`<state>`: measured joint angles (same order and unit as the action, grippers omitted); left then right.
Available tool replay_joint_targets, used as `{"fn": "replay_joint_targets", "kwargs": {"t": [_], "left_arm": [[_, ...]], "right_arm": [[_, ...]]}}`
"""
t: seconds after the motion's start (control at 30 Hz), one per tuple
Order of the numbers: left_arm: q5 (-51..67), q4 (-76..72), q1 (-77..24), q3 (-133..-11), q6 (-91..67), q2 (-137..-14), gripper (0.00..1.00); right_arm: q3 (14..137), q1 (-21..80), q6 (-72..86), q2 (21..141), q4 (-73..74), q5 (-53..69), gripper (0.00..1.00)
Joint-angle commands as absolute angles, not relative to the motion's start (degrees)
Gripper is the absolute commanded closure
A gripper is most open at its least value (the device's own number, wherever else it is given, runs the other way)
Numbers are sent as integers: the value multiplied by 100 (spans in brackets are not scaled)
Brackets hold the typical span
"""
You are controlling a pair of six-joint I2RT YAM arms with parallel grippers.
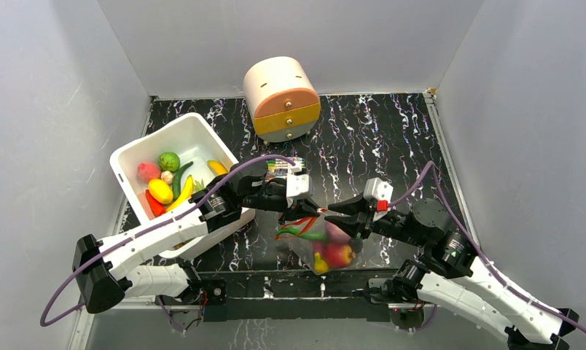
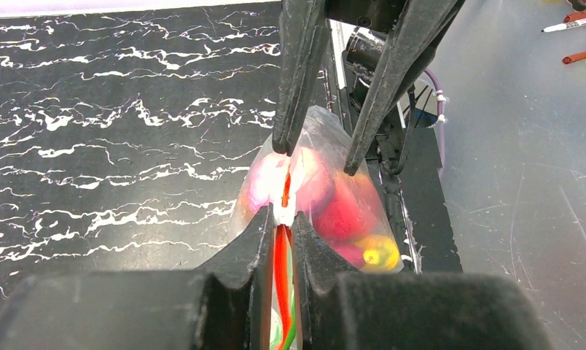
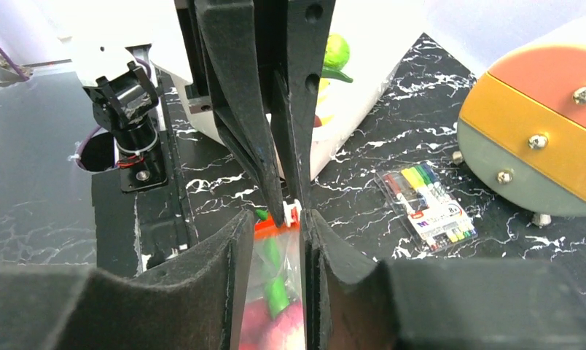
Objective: Place the food in the zip-top bag and seal the zipper
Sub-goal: Zip the zipper food storage bag.
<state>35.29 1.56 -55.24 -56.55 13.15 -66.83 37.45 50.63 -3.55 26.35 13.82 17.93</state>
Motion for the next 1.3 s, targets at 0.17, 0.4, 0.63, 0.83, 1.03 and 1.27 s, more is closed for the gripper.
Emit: {"fn": "replay_joint_targets", "kwargs": {"t": [0.17,0.4,0.63,0.83,1.03,1.27], "left_arm": [[3710,-73,-5508,-5678,1233,-6504,100],[3563,-99,-5504,-5551,1215,-6390,100],[3657,-69,-5505,-5604,1234,-6389,100],[3832,74,-5503,-5914,1372,-6617,100],[3798,128,-5509,-5924,1367,-6614,100],[3249,509,-5505,-5634,1300,-6418,95]], "right_arm": [[4038,5069,-545,2962,1193,2109,79],[4004,5067,-498,2954,950,1849,100],[4140,5063,-762,2766,1546,1886,66],[4144,5065,-832,3104,1661,1975,67],[4160,5069,-950,3355,1755,1959,99],[4058,5065,-770,2879,1133,1819,100]]}}
